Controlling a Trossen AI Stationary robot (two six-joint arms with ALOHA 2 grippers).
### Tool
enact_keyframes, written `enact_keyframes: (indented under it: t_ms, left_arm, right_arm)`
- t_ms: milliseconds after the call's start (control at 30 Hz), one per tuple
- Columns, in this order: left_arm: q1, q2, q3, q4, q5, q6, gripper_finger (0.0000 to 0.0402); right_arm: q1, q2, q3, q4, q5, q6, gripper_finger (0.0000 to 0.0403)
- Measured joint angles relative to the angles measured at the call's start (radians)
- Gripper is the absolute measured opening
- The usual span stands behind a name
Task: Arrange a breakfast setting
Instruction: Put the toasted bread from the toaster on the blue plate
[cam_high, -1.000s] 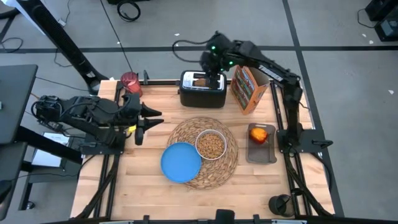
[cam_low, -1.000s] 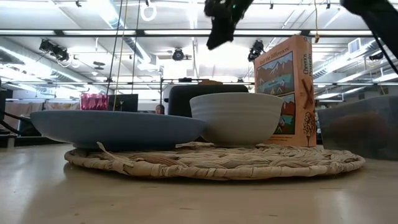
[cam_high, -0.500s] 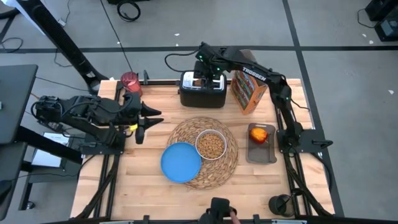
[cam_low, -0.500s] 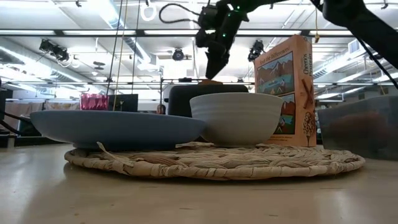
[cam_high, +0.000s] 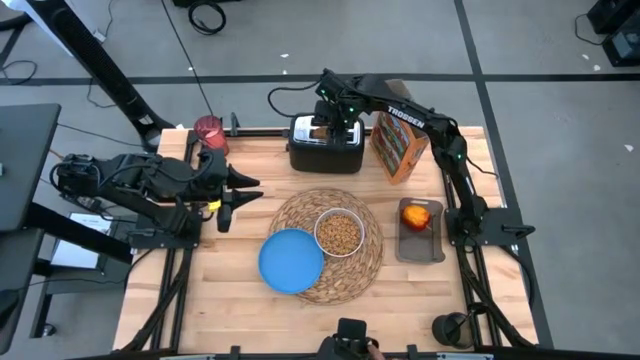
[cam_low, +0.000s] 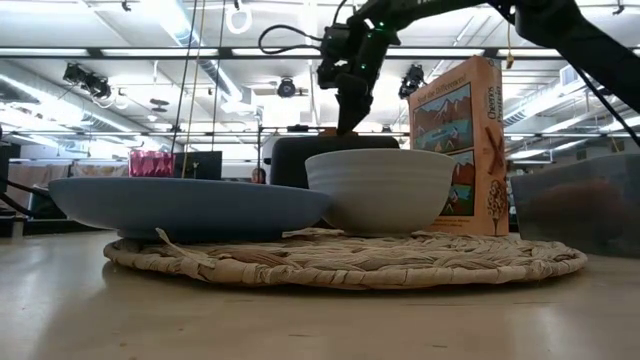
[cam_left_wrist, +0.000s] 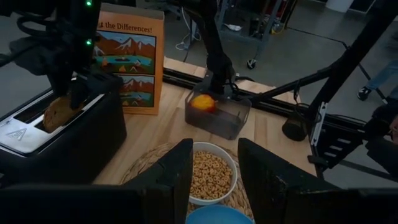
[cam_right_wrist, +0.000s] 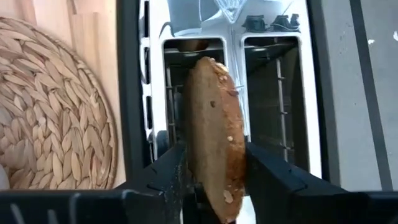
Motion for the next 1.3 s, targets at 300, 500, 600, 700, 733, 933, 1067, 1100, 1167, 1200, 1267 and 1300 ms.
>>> enact_keyframes:
  t_ms: [300, 500, 600, 700, 733, 933, 1067, 1100, 1167, 1200, 1267, 1300]
  left_arm:
    - [0.000, 0.000, 0.000, 0.003, 0.001, 0.000, 0.0135]
    - [0.000, 0.000, 0.000, 0.004, 0.001, 0.000, 0.0135]
    - [0.000, -0.001, 0.000, 0.004, 0.001, 0.000, 0.0135]
    - [0.000, -0.001, 0.000, 0.004, 0.001, 0.000, 0.0135]
    - [0.000, -0.001, 0.000, 0.004, 0.001, 0.000, 0.0135]
    - [0.000, -0.001, 0.000, 0.004, 0.000, 0.001, 0.0135]
    - [0.000, -0.002, 0.000, 0.007, 0.000, 0.002, 0.0135]
    - [0.001, -0.002, 0.000, 0.007, 0.001, 0.002, 0.0135]
    - [0.002, -0.002, 0.000, 0.008, 0.000, 0.005, 0.0135]
    - [0.002, -0.002, 0.000, 0.008, 0.000, 0.008, 0.0135]
    - [0.003, -0.002, 0.000, 0.013, 0.000, 0.014, 0.0135]
    - [0.003, -0.002, 0.000, 0.016, 0.000, 0.016, 0.0135]
  right_arm:
    - [0.010, 0.000, 0.000, 0.008, 0.006, 0.000, 0.0098]
    - [0.010, 0.000, 0.000, 0.008, 0.006, 0.000, 0.0053]
    - [0.010, 0.000, 0.000, 0.007, 0.006, 0.000, 0.0034]
    - [0.013, 0.000, 0.000, 0.007, 0.006, 0.000, 0.0021]
    - [0.013, 0.000, 0.000, 0.007, 0.006, 0.000, 0.0019]
    - [0.022, 0.000, 0.059, -0.023, 0.025, 0.004, 0.0021]
    - [0.034, -0.040, 0.070, -0.016, 0.058, 0.002, 0.0022]
    - [0.037, -0.053, 0.070, -0.014, 0.061, 0.002, 0.0021]
    - [0.042, -0.085, 0.070, -0.013, 0.079, 0.004, 0.0021]
    - [0.045, -0.102, 0.070, -0.013, 0.090, 0.005, 0.0021]
    - [0.052, -0.138, 0.070, -0.013, 0.109, 0.011, 0.0021]
    - [0.057, -0.159, 0.070, -0.012, 0.119, 0.011, 0.0021]
